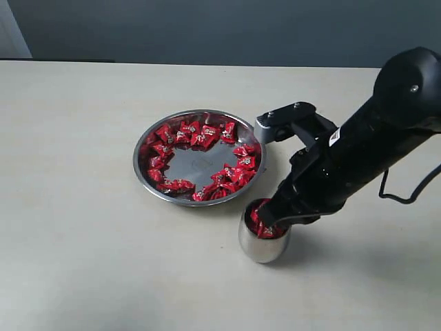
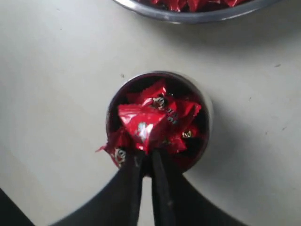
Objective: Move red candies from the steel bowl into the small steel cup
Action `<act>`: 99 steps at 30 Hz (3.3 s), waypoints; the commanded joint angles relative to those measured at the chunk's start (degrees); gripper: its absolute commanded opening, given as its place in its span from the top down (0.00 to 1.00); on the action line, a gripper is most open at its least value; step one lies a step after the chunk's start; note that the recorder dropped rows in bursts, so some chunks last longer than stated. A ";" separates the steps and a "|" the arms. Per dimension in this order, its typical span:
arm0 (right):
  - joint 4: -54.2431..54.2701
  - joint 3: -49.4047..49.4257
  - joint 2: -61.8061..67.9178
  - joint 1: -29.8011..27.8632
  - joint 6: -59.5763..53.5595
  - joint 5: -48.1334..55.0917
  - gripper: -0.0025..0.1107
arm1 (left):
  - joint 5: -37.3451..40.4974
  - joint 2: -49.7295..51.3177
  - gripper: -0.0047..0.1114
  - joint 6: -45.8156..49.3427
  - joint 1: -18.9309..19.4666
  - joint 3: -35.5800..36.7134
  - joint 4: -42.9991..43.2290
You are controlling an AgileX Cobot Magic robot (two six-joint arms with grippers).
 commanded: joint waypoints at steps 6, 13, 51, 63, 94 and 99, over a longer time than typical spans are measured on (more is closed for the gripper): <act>0.10 0.14 1.93 0.03 -1.21 -0.07 0.76 | -0.23 -0.26 0.96 -0.13 -0.35 0.14 -0.10; 0.10 0.03 -0.03 0.03 -1.21 -0.92 0.76 | -0.23 -0.26 0.96 -0.13 -0.35 0.14 -0.10; 0.21 1.33 -13.18 0.03 -0.45 -24.54 0.99 | -0.23 -0.26 0.96 -0.13 -0.35 0.14 -0.10; -13.08 1.22 -13.66 -0.22 2.46 -26.47 0.99 | -0.23 -0.26 0.96 -0.13 -0.35 0.14 -0.10; -24.45 49.50 -87.85 -36.81 27.36 -26.18 0.99 | -0.23 -0.26 0.96 -0.13 -0.35 0.14 0.02; -25.48 49.50 -88.09 -36.71 27.38 -26.28 0.99 | -0.23 -0.26 0.96 -0.13 -0.35 0.14 0.02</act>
